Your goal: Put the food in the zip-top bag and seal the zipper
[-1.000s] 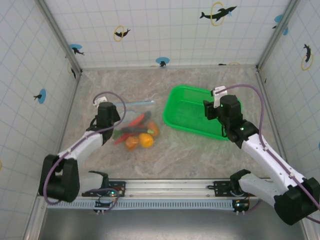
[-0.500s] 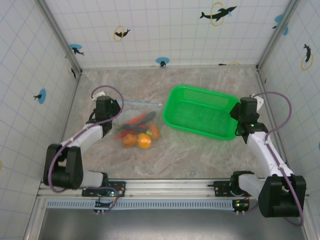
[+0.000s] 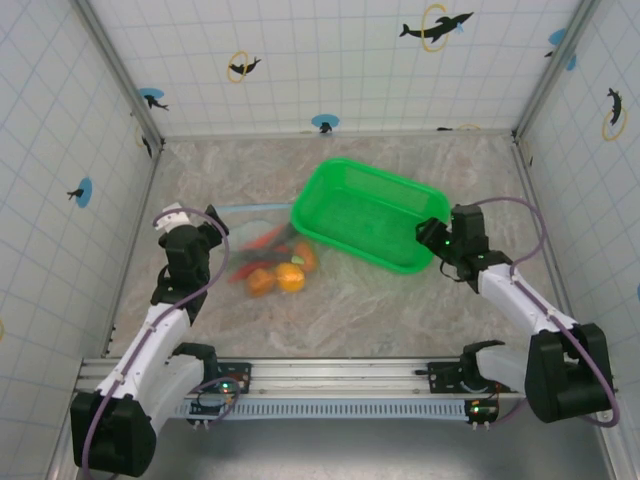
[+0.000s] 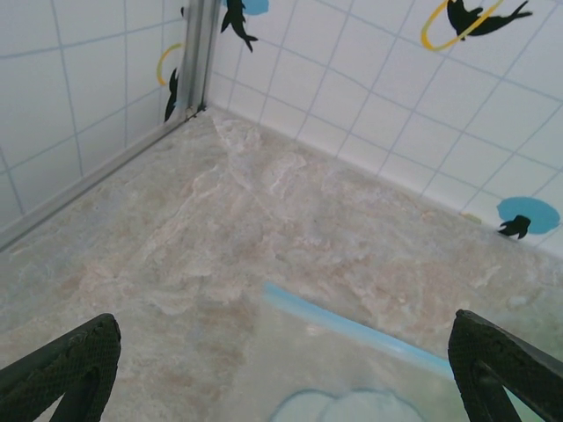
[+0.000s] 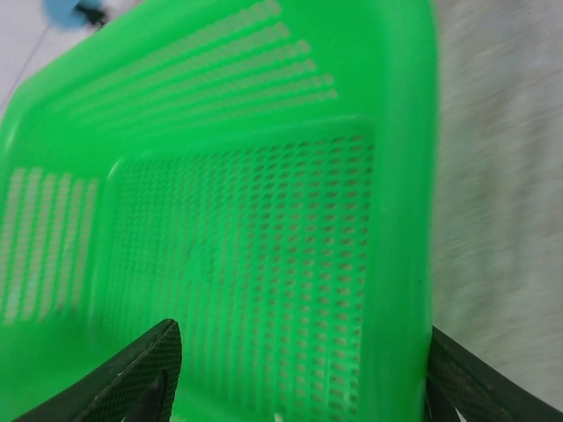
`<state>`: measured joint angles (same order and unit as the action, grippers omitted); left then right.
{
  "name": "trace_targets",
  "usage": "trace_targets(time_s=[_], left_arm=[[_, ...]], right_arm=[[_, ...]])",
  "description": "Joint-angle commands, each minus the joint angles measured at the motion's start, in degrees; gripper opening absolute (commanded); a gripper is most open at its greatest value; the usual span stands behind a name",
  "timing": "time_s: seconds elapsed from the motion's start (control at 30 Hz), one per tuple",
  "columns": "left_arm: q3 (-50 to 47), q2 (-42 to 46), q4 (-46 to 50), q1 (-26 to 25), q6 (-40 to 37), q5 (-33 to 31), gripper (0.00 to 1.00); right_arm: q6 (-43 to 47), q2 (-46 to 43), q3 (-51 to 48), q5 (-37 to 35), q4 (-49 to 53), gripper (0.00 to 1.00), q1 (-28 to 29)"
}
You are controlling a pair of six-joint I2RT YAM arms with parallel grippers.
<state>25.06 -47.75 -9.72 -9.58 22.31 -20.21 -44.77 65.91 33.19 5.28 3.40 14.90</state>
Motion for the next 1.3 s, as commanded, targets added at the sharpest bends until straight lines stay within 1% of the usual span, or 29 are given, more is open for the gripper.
trace_targets(time_s=[0.0,0.03,0.07,0.1,0.13,0.2,0.23,0.3,0.4,0.43,0.5,0.53,0.57,0.6,0.63,0.7,0.77,0.83,0.87,0.9,1.0,1.07,1.13,1.2,1.23,1.27], left_arm=[[-1.16,0.81,1.46,0.18,-2.38,1.24,0.97],[-1.05,0.94,1.05,0.18,-2.74,1.93,0.98],[-0.97,0.99,0.70,0.22,-2.95,2.20,0.98],[-0.92,1.08,0.10,0.18,-3.32,2.55,0.98],[-0.97,1.08,-0.87,0.17,-5.21,4.50,0.97],[-1.21,0.33,-3.01,0.19,-10.53,7.91,0.97],[-1.30,-0.49,-4.03,0.18,-13.24,9.19,0.98],[-1.71,-2.50,-5.40,0.18,-18.51,10.45,0.98],[-4.70,-5.66,-10.66,0.82,-22.03,7.35,0.98],[-6.92,-6.19,-13.79,1.79,-22.70,6.77,0.98],[-12.46,-6.45,-22.57,4.76,-22.92,7.91,0.98],[-15.51,-6.74,-27.99,6.79,-22.77,10.48,0.98],[-17.54,-7.64,-32.50,8.36,-22.05,13.09,0.98],[-18.87,-9.56,-35.95,9.77,-20.58,14.39,0.98],[-18.96,-12.06,-36.84,10.77,-20.04,15.29,0.98],[-19.09,-16.93,-37.67,11.79,-19.58,15.12,0.98],[-20.43,-19.97,-39.96,12.92,-18.72,15.03,0.98],[-23.63,-22.46,-47.03,14.27,-14.89,15.33,0.98],[-25.00,-23.66,-51.24,14.77,-12.62,14.80,0.97],[-25.79,-24.91,-53.93,15.10,-12.58,15.82,0.98],[-24.91,-30.16,-56.15,15.64,-13.48,18.75,0.97],[-25.32,-34.54,-61.56,15.71,-14.08,20.38,0.97],[-25.17,-36.54,-62.55,15.68,-17.12,27.71,0.97],[-26.10,-38.23,-65.29,15.70,-17.28,27.26,0.98],[-27.03,-39.87,-69.50,15.72,-16.79,26.29,0.98],[-27.29,-40.51,-71.40,15.68,-16.34,26.63,0.98]], right_arm=[[-2.83,-1.65,0.76,3.97,-3.43,0.70,2.18],[-1.88,-2.05,0.81,3.89,-1.98,0.71,2.05],[-0.29,-2.61,0.90,2.85,-0.48,0.74,1.73],[2.68,-3.36,1.40,0.93,1.64,0.88,1.43],[6.70,-4.43,2.53,-3.04,4.55,1.00,1.80],[14.78,-7.19,3.66,-12.63,6.69,1.00,3.97],[18.81,-9.07,3.29,-15.67,5.69,1.00,4.62],[23.37,-12.19,1.75,-20.79,2.78,1.00,5.05],[27.25,-15.42,-1.66,-27.96,-3.08,1.00,4.74],[29.44,-16.69,-4.28,-28.91,-8.11,1.00,4.58],[35.37,-18.54,-9.41,-27.09,-18.07,1.00,4.09],[37.50,-18.45,-11.10,-26.21,-21.63,1.00,3.28],[37.55,-17.42,-11.68,-26.14,-23.04,1.00,2.24],[36.36,-15.54,-11.71,-25.15,-23.66,1.00,0.29],[34.64,-13.44,-11.57,-23.44,-23.70,1.00,-1.85],[30.01,-10.00,-12.16,-23.26,-24.41,1.00,-4.54],[28.99,-7.14,-14.38,-23.10,-27.84,1.00,-5.95],[29.77,-4.41,-16.84,-25.40,-32.00,1.00,-6.41],[31.09,-3.24,-17.97,-25.74,-34.34,1.00,-6.59],[32.64,-1.76,-19.86,-25.84,-38.19,1.00,-6.87],[36.89,3.81,-23.93,-25.97,-48.88,1.00,-7.73],[38.14,7.48,-25.46,-25.38,-53.95,1.00,-8.46],[40.54,9.62,-27.06,-23.83,-59.98,1.00,-8.71],[42.91,10.70,-26.55,-21.02,-61.66,1.00,-8.79],[42.95,11.36,-26.55,-20.15,-63.40,1.00,-9.07],[42.55,12.03,-26.55,-18.80,-65.09,1.00,-9.61]])
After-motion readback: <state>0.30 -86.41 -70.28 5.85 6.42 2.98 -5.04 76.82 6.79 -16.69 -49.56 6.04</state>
